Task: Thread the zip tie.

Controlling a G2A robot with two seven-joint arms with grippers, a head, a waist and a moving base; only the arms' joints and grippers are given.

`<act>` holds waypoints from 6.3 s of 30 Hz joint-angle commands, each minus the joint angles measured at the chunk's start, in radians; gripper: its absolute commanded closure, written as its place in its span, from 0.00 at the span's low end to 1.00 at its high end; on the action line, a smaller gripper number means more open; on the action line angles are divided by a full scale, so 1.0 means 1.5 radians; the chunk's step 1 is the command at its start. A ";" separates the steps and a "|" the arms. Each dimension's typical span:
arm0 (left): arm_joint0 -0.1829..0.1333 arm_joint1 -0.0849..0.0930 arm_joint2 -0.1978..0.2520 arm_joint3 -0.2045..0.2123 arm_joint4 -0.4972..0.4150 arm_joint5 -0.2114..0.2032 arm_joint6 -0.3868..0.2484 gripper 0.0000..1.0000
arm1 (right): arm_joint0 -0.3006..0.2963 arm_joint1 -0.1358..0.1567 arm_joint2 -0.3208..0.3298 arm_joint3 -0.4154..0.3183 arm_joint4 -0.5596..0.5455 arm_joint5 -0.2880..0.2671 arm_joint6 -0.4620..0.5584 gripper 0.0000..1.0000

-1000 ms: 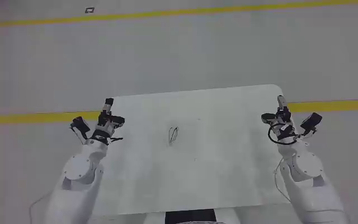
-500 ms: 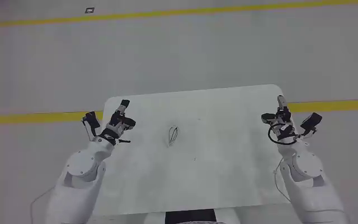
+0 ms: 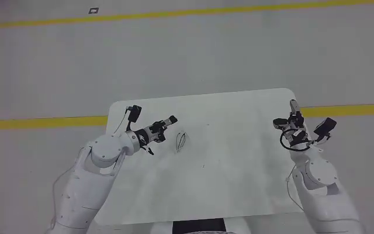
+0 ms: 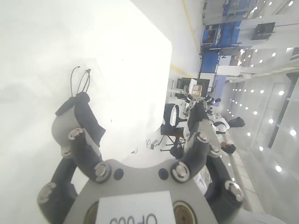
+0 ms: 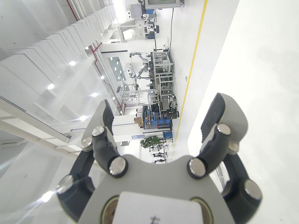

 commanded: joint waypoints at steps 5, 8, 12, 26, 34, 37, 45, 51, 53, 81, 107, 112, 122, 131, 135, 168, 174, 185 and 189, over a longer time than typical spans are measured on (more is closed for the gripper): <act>-0.002 0.000 0.004 -0.004 0.007 -0.004 -0.003 0.00 | 0.000 0.000 0.000 0.000 0.000 0.000 0.000 0.00; -0.027 0.003 0.026 -0.007 0.054 0.005 -0.036 0.00 | 0.000 0.000 0.000 0.000 0.000 0.000 0.000 0.00; -0.103 0.004 0.068 0.034 0.107 0.007 -0.103 0.00 | 0.000 0.000 0.000 0.000 0.000 0.000 0.000 0.00; -0.282 -0.047 0.278 0.228 0.247 0.007 -0.170 0.00 | 0.000 0.000 0.000 0.000 0.000 0.000 0.000 0.00; -0.282 -0.047 0.278 0.228 0.247 0.007 -0.170 0.00 | 0.000 0.000 0.000 0.000 0.000 0.000 0.000 0.00; -0.293 -0.043 0.296 0.216 0.312 0.007 -0.200 0.00 | 0.000 0.000 0.000 0.000 0.000 0.000 0.000 0.00; -0.343 -0.048 0.328 0.197 0.442 0.007 -0.356 0.00 | 0.000 0.000 0.000 0.000 0.000 0.000 0.000 0.00; -0.357 -0.064 0.340 0.203 0.496 0.007 -0.412 0.00 | 0.000 0.000 0.000 0.000 0.000 0.000 0.000 0.00; -0.357 -0.064 0.340 0.203 0.496 0.007 -0.412 0.00 | 0.000 0.000 0.000 0.000 0.000 0.000 0.000 0.00; -0.397 -0.107 0.426 0.289 0.578 0.007 -0.419 0.00 | 0.000 0.000 0.000 0.000 0.000 0.000 0.000 0.00; -0.397 -0.118 0.445 0.290 0.582 0.003 -0.349 0.16 | 0.000 0.000 0.000 0.000 0.000 0.000 0.000 0.00; -0.400 -0.121 0.447 0.298 0.577 0.006 -0.348 0.62 | 0.000 0.000 0.000 0.000 0.000 0.000 0.000 0.00; -0.394 -0.124 0.444 0.307 0.586 0.007 -0.353 0.84 | 0.000 0.000 0.000 0.000 0.000 0.000 0.000 0.00; -0.394 -0.131 0.456 0.331 0.582 0.003 -0.346 0.87 | 0.000 0.000 0.000 0.000 0.000 0.000 0.000 0.00; -0.394 -0.137 0.464 0.355 0.568 -0.006 -0.337 0.92 | 0.000 0.000 0.000 0.000 0.000 0.000 0.000 0.00; -0.416 -0.163 0.490 0.448 0.534 -0.035 -0.274 0.84 | 0.000 0.000 0.000 0.000 0.000 0.000 0.000 0.00; -0.417 -0.164 0.489 0.454 0.533 -0.043 -0.267 0.85 | 0.000 0.000 0.000 0.000 0.000 0.000 0.000 0.00; -0.418 -0.166 0.490 0.458 0.539 -0.046 -0.260 0.89 | 0.000 0.000 0.000 0.000 0.000 0.000 0.000 0.00; -0.418 -0.166 0.488 0.455 0.536 -0.046 -0.261 0.87 | 0.000 0.000 0.000 0.000 0.000 0.000 0.000 0.00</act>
